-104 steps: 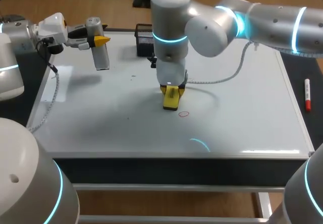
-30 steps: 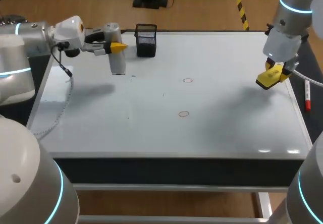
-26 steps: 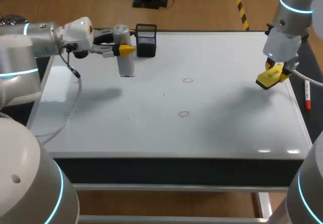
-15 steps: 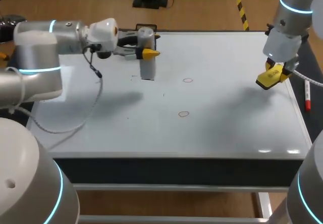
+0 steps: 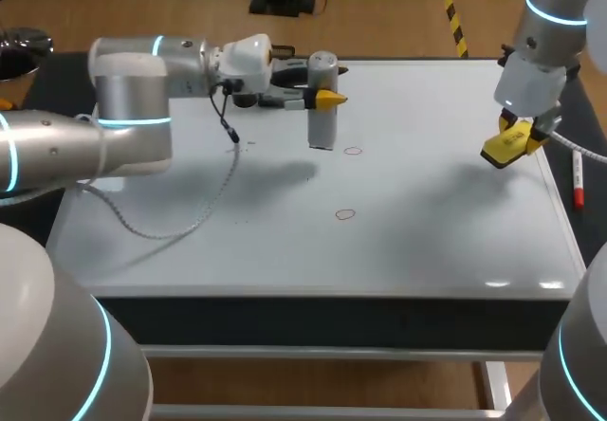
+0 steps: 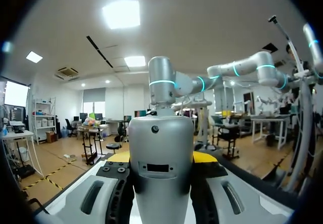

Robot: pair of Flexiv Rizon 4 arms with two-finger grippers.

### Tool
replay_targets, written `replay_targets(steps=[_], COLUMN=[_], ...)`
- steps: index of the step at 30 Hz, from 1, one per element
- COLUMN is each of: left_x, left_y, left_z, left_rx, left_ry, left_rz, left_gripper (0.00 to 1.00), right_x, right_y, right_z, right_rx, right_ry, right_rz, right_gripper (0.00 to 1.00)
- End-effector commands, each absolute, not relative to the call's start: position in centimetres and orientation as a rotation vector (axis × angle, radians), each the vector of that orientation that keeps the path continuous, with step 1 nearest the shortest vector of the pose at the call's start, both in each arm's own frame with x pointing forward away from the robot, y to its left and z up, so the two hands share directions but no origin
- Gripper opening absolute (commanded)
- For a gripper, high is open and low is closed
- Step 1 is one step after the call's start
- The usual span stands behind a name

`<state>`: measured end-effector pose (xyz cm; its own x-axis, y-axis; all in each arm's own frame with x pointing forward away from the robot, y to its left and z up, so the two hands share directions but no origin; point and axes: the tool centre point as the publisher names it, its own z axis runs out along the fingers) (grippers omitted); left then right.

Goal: Pick up the inspection probe, press it on each red-marked spot on the whiteboard one by one, put down the probe, pick up the eraser, and wipe off all the red marks.

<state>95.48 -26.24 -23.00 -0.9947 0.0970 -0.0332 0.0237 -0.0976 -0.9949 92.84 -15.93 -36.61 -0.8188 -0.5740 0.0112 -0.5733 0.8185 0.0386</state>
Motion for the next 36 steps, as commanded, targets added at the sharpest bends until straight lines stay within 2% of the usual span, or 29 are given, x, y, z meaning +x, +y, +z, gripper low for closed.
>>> replay_targets(steps=[1,11,36], left_x=[96.6,97.5,98.7], left_y=[-28.5,-31.1,-32.3], left_z=[-23.8,-25.3,-27.7], left_rx=[-0.159,-0.188,-0.178], left_ry=[-2.052,-2.025,-2.035], left_rz=[2.282,2.271,2.250], left_gripper=[0.00,0.00,0.00], right_x=[92.9,92.9,92.9], right_y=[-16.0,-16.0,-16.0], right_z=[-36.6,-36.6,-36.6], right_rx=[0.940,0.940,0.940], right_ry=[-2.971,-2.971,-2.971], right_rz=[-0.047,-0.047,-0.047], right_gripper=[0.00,0.00,0.00])
